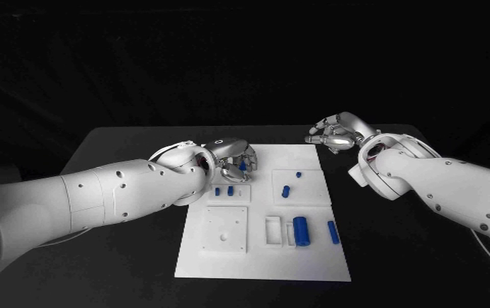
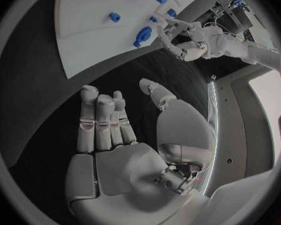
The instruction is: Assemble the parts on the task board
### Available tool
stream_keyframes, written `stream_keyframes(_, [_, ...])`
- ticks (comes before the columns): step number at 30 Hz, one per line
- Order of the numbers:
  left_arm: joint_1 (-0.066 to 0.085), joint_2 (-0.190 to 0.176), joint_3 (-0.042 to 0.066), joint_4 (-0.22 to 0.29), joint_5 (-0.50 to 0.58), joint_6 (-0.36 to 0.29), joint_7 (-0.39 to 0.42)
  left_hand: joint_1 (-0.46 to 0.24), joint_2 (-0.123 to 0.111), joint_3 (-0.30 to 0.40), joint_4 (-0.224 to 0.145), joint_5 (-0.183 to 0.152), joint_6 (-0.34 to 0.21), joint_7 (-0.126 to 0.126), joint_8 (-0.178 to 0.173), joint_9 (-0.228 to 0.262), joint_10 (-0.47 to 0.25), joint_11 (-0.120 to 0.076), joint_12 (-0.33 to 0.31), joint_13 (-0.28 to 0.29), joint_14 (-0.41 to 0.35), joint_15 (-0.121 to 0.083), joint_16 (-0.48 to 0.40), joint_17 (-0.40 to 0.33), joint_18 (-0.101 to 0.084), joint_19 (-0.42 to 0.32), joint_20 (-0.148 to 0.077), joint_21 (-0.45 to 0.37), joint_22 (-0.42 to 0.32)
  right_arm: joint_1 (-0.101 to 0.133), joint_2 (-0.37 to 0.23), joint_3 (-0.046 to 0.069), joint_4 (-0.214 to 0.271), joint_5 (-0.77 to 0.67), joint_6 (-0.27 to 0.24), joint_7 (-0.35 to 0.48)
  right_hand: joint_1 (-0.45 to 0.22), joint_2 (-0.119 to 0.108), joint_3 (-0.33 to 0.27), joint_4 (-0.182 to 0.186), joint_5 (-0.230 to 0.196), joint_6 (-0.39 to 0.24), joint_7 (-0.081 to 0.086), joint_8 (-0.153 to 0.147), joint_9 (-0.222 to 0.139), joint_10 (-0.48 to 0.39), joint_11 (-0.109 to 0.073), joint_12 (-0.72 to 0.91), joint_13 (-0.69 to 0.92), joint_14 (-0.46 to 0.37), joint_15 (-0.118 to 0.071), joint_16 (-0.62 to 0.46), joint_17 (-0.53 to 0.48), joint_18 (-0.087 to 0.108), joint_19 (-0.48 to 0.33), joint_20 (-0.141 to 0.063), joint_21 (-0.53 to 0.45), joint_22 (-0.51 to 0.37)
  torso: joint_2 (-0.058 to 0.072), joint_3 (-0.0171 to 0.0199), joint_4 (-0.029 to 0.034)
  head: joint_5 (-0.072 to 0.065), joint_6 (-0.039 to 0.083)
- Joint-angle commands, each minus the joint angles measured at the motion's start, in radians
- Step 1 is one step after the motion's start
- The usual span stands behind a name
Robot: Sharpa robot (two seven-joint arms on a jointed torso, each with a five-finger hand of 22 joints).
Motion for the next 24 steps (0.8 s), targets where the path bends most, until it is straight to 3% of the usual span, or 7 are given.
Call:
stream_keyframes(1, [-0.006,0.012,0.001,-0.019,-0.052,0.015,-0.003,-0.012,-0.004,-0.008,0.001,-0.008,-0.005,0.004,-0.012,-0.005,-0.004,0.004,-0.018,-0.006,0.006,0.002,0.011,0.004,0.03,0.01,-0.013,0.006,0.004,0.0,0.001,0.001,0.001,0.0,0.015,0.014,-0.007,-0.001,-0.004,0.001,0.004,-0.003,0.007,-0.003,-0.001,-0.004,0.006,0.003,-0.001,0.004,-0.003,0.001,-0.002,0.043,0.003,-0.001,-0.004,0.016,0.002,-0.0008,-0.0018,0.0,0.0])
stream_keyframes(11, [-0.02,0.026,0.001,-0.05,-0.07,0.024,-0.011,-0.014,-0.009,-0.004,0.006,-0.011,-0.01,0.008,-0.022,-0.012,-0.022,0.015,-0.048,-0.021,0.004,0.011,0.023,0.006,0.04,0.015,-0.004,0.011,0.01,0.0,0.002,0.001,0.0,0.0,0.015,0.014,-0.007,0.0,-0.004,0.002,0.005,-0.003,0.007,-0.003,-0.001,-0.004,0.006,0.004,-0.002,0.004,-0.003,0.001,-0.002,0.043,0.003,-0.001,-0.004,0.016,0.001,-0.001,-0.0003,-0.005,-0.004])
stream_keyframes(24, [-0.029,0.04,0.001,-0.08,-0.083,0.067,-0.034,-0.01,0.029,0.007,0.015,-0.006,0.005,0.004,-0.023,-0.017,-0.005,0.013,-0.067,-0.028,0.018,0.01,0.052,0.011,0.052,0.03,-0.003,0.03,0.025,0.0,0.003,0.001,0.002,0.0,0.016,0.014,-0.008,0.0,-0.004,0.002,0.006,-0.003,0.007,-0.003,-0.001,-0.004,0.006,0.004,-0.002,0.004,-0.003,0.001,-0.002,0.043,0.003,-0.001,-0.004,0.016,0.001,0.0003,0.0,-0.005,-0.004])
